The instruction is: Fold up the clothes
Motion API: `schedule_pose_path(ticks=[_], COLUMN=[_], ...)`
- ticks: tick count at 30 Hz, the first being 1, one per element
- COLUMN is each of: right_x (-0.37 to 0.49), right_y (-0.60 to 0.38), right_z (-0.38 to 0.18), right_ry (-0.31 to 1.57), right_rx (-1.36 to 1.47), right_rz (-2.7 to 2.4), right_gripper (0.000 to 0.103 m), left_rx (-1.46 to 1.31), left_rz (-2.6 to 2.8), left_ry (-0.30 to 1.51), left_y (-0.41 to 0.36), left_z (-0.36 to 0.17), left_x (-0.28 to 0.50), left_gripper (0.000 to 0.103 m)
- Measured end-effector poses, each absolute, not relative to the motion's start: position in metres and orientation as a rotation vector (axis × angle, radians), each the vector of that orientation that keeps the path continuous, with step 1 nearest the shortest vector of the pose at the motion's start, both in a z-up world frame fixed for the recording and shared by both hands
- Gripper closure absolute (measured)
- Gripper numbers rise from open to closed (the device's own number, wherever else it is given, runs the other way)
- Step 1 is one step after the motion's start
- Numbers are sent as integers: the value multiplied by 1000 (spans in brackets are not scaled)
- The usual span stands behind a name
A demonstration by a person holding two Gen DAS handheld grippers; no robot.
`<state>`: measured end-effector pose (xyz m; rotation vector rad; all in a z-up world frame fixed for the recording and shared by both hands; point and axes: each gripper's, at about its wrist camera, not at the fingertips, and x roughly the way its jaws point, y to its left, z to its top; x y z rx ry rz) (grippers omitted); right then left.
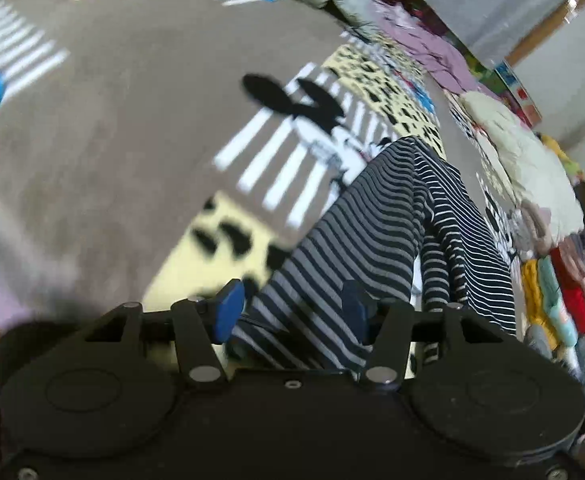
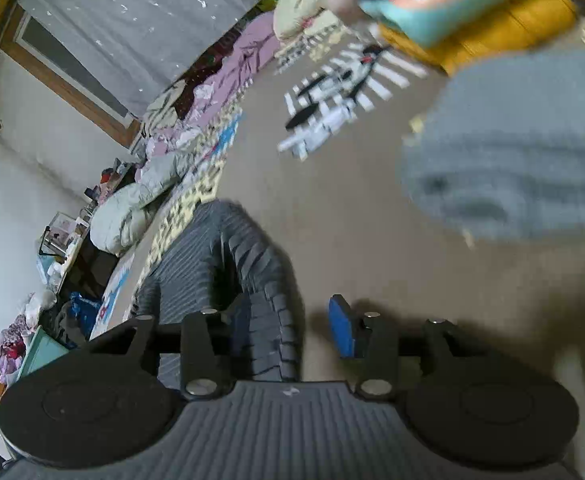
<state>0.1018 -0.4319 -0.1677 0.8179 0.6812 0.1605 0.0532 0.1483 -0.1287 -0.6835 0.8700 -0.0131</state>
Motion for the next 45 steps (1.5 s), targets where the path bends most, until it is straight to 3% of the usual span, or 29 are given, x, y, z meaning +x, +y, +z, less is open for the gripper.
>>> schedule_pose_path(ticks=[3,9,18,26,29,30,31,32,33,45], right_x=[87,91,95,88,88,87,87,87,86,84], right_y=[-416,-377,-374,-375,-375,-375,-375,-375,-375,-376], right_z=[-180,-175,-178,-184,-185,-185,-185,-185,-185,-187], right_ry=[673,675,665,652,647,646,646,646,645,635], right_rx=[831,638,618,613,618,618,618,617,615,602], right_rz=[209,282,272,270,265,263,262,262,261,256], right_gripper=[51,51,52,51,51,51,51,51,51,52], left_rx=[-739,-745,-654,-634,-603,-580,-557,-531,-503,-444], left_rz=[-11,52,240,95,89,87,85,76,62,62], left_ry=[861,827,679,860,841,826,812,801,792,541], left_y=[147,144,173,155,135,130,125,121,118,168], left_z=[-133,-137,-113,-142,-147,-144,-141,-138,-135,-60], left_x=[44,39,6,20,23,24,25,27,30,78], left_gripper=[50,53,54,53,45,47,74,88,95,100])
